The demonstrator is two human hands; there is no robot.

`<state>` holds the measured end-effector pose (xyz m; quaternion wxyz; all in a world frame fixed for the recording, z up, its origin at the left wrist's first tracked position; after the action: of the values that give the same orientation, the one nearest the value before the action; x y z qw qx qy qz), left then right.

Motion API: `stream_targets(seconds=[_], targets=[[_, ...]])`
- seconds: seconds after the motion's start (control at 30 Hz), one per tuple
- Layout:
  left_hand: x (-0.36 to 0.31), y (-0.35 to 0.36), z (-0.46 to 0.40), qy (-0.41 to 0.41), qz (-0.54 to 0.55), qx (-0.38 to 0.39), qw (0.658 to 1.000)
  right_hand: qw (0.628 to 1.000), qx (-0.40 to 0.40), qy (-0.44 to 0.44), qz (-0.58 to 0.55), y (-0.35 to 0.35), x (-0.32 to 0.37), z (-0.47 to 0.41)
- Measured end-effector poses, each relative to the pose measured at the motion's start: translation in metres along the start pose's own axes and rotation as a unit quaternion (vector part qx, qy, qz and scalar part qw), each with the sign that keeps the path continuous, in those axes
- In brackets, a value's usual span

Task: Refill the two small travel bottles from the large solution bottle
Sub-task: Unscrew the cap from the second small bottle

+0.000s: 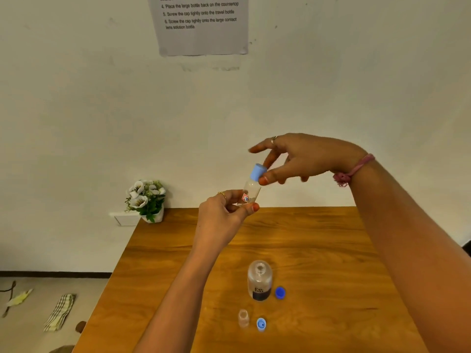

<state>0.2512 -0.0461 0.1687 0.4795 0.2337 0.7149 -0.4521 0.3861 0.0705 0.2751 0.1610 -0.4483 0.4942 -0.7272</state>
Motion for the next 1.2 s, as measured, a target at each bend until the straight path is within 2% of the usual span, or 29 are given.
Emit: stream_targets(seconds=[0.1,0.2,0.33,0.53,0.67,0.8,0.97,1.1,1.2], targets=[[0.001,0.0,0.002,0.0,-0.002,0.004,1.0,0.999,-0.023,0.004,0.031,0.004,0.003,-0.007],[0.002,0.0,0.004,-0.005,-0.004,0.004,1.0,0.999,-0.006,-0.022,0.024,0.006,0.006,-0.006],[0.003,0.002,0.007,-0.004,0.004,0.01,1.0,1.0,-0.006,0.02,-0.004,0.009,0.006,-0.005],[0.005,0.004,0.01,-0.001,0.005,0.011,1.0,0.999,0.012,0.026,-0.013,0.011,0.002,-0.002],[0.006,0.009,0.014,-0.004,0.013,0.015,1.0,1.0,0.008,-0.008,-0.004,0.014,0.002,0.0],[0.007,0.011,0.016,-0.008,0.02,0.016,1.0,1.0,0.011,0.015,-0.017,0.016,0.002,0.001],[0.008,0.014,0.019,-0.009,0.012,0.019,1.0,1.0,0.015,0.003,0.002,0.02,-0.001,0.004],[0.013,0.018,0.024,-0.011,-0.004,0.021,1.0,0.999,0.0,0.002,0.038,0.026,-0.002,0.008],[0.016,0.021,0.026,-0.015,-0.008,0.028,0.999,0.998,-0.043,-0.019,0.05,0.029,-0.008,0.018]])
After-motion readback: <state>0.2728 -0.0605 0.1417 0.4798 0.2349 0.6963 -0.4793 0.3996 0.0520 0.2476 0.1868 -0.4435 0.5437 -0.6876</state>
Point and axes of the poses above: each hand's wrist, its own z-axis away from the middle knuckle, its own y-axis out of the palm, x = y × z, the point moved 1 cm from there along -z, towards the middle knuckle, and after that the axes turned 2 degrees about z, right-handed, at the moved point
